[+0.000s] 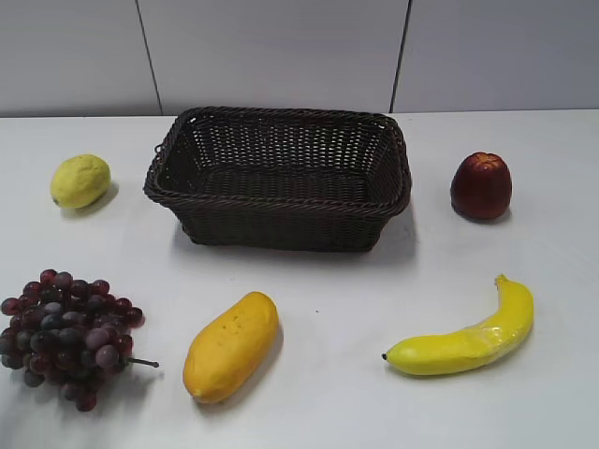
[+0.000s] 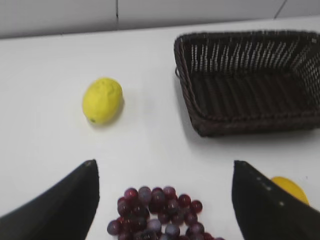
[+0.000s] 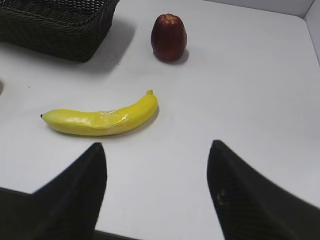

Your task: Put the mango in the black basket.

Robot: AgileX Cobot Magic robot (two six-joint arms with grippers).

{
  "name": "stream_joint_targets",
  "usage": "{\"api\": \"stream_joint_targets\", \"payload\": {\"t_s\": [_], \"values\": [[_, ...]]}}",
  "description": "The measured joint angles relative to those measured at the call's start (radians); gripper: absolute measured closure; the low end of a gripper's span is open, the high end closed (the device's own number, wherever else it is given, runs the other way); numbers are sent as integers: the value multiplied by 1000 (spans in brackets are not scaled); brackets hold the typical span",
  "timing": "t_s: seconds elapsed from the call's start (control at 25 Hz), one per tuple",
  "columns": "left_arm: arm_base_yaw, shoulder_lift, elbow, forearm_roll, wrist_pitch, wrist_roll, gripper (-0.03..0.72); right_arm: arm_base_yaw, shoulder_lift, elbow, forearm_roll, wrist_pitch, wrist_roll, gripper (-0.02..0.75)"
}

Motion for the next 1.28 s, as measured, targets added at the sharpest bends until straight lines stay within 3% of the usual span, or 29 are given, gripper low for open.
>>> {"api": "stream_joint_targets", "payload": {"t_s": [0.16, 0.4, 0.72, 1.0, 1.28], "values": [[-85, 92, 0, -2, 18, 22, 61, 0, 0, 0, 0, 0, 0, 251], [-322, 241, -14, -2, -7, 31, 70, 0, 0, 0, 0, 0, 0, 251], [-529, 535, -174, 1, 26, 28, 78, 0, 0, 0, 0, 0, 0, 251], [-614, 760, -286, 136, 71, -152, 88, 0, 0, 0, 0, 0, 0, 251], [-627, 899, -293, 165, 77, -196, 92, 0, 0, 0, 0, 0, 0, 251]]}}
